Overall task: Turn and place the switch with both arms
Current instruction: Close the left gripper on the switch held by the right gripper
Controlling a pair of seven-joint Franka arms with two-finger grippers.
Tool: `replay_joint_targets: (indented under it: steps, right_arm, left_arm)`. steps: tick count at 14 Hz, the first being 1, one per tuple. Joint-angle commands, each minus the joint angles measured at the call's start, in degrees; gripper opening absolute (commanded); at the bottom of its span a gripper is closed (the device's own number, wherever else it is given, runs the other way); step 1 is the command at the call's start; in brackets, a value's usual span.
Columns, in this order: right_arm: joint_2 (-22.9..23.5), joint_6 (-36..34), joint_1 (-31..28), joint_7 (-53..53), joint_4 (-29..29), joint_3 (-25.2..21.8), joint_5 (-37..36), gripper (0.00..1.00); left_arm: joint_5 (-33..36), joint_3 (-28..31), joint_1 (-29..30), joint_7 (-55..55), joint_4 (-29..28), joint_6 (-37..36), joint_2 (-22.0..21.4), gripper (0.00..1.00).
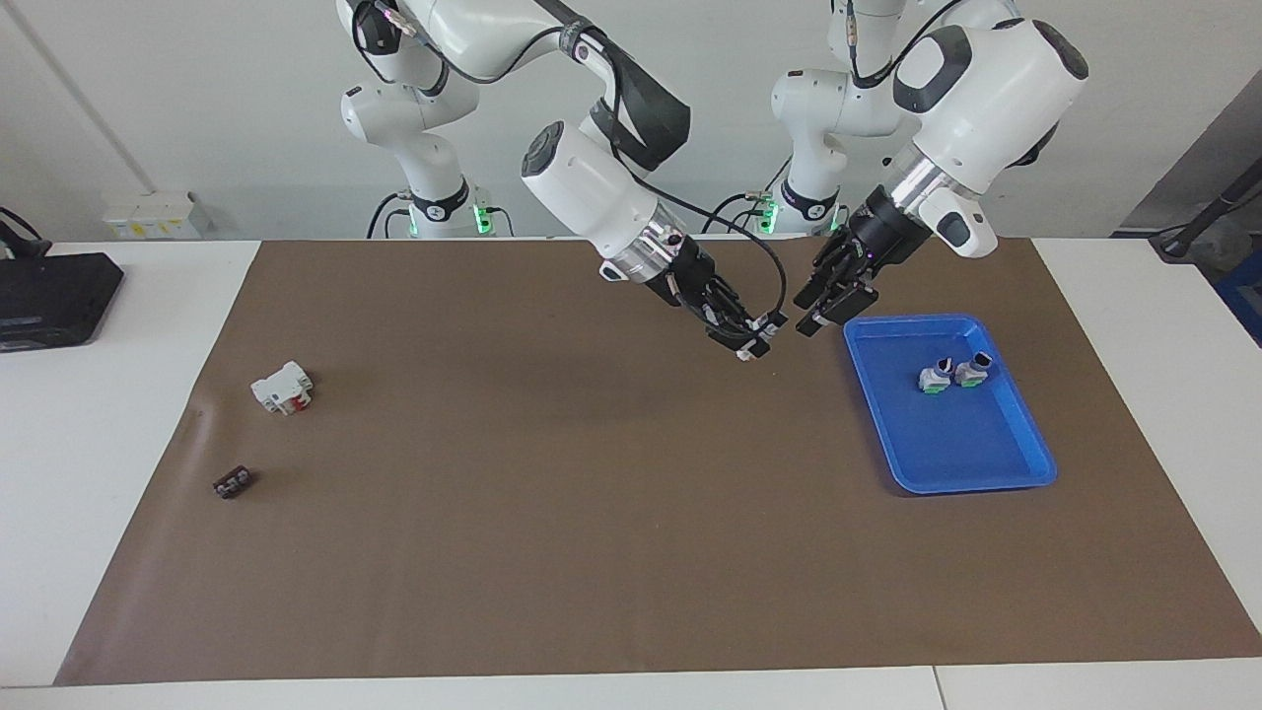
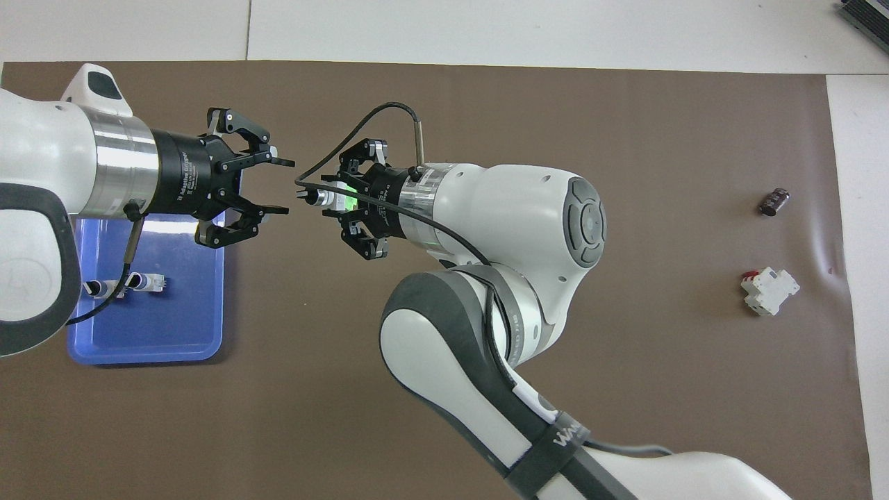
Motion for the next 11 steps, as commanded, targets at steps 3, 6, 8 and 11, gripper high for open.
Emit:
replay_joint_targets:
  steps: [3, 6, 8, 11]
  right_arm:
    - [0.1, 0.9, 0.2, 0.9, -0.3, 0.0, -1.2, 0.00]
    - [0.1, 0.9, 0.2, 0.9, -0.3, 0.0, -1.2, 0.00]
    - [0.1, 0.9, 0.2, 0.9, -0.3, 0.0, -1.2, 0.00]
    - [0.1, 0.9, 0.2, 0.9, -0.3, 0.0, -1.2, 0.00]
  left_arm:
    - [-0.7, 0.6, -2.1, -6.5, -3.5, 3.5, -2.1, 0.50]
    - [-0.7, 0.6, -2.1, -8.9, -4.1, 3.7, -2.4, 0.49]
    - [-0.6, 0.6, -2.1, -11.3, -5.0, 5.0, -2.7, 0.46]
    - [-0.6, 0.6, -2.8, -12.9, -7.3, 7.5, -3.8, 0.46]
